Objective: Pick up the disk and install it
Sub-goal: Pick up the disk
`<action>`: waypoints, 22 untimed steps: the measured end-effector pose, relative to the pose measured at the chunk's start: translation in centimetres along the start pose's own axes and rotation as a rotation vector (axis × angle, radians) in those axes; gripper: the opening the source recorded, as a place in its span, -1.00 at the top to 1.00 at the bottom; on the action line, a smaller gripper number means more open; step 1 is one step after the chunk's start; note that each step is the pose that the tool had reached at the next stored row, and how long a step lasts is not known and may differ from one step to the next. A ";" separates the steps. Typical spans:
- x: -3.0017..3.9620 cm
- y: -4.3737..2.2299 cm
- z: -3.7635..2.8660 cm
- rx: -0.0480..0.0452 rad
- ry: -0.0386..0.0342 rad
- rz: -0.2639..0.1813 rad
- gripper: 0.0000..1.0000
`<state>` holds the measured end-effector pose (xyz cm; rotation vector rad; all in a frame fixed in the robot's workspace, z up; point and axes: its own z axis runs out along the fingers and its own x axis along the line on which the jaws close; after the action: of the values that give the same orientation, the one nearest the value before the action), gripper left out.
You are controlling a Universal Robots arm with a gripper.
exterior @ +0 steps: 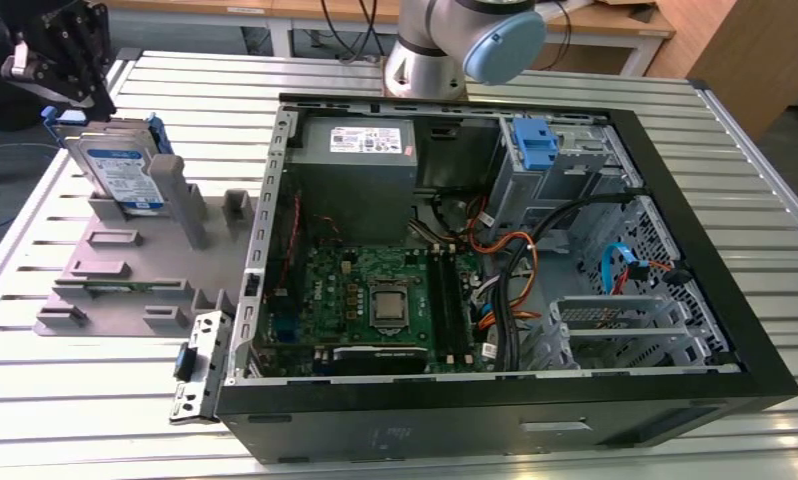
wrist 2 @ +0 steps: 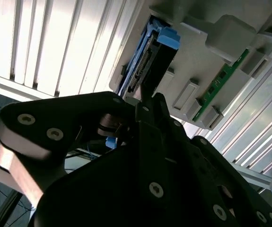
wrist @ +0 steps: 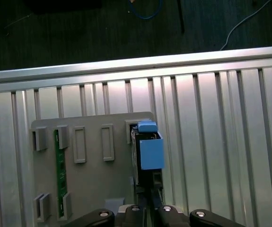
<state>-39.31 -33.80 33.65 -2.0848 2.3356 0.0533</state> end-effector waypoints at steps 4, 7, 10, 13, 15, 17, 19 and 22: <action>0.00 0.00 0.00 0.0000 -0.0002 0.000 0.30; 0.00 -0.01 0.00 0.0000 -0.0004 0.000 0.18; 0.00 -0.01 0.00 -0.0001 -0.0006 0.000 -0.17; 0.00 -0.02 0.00 -0.0001 -0.0007 0.000 -0.29; 0.00 -0.02 0.11 0.0001 -0.0009 -0.001 -0.29; -0.01 0.05 0.28 0.0005 -0.0007 -0.003 -0.29; -0.05 0.17 0.45 0.0007 -0.0008 -0.006 -0.29; -0.03 0.29 0.80 0.0009 -0.0007 -0.013 -0.29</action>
<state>-39.61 -33.72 32.85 -2.0989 2.3211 0.0529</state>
